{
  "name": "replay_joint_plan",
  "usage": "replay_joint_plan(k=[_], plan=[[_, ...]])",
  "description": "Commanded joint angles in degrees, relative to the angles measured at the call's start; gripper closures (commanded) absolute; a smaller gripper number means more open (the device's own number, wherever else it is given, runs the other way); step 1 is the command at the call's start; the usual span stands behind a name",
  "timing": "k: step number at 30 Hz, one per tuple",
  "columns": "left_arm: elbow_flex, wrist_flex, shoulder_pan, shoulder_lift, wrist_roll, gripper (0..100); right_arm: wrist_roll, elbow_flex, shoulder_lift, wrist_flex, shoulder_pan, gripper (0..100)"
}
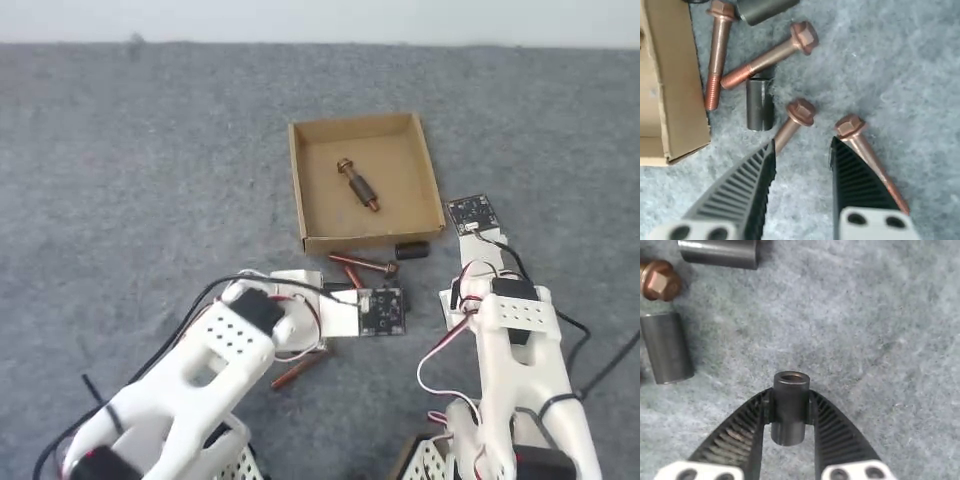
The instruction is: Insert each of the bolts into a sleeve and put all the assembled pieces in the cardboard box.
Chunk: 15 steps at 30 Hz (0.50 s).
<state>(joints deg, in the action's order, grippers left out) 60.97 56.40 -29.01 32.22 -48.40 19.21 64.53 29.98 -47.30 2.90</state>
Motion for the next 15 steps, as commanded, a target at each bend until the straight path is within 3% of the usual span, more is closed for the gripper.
replay_joint_plan(k=[1,10,15], plan=[[-6.0,-1.1,0.8,-6.6,-0.6,83,2.0,-0.3,2.9,0.8,0.2,99.2],[-12.9,-1.2,0.9,-20.5,-0.7,83,2.2,-0.3,2.9,0.8,0.2,99.2],[-13.3,-5.5,0.9,-25.4,-0.5,84,2.2,-0.3,2.9,0.8,0.2,99.2]])
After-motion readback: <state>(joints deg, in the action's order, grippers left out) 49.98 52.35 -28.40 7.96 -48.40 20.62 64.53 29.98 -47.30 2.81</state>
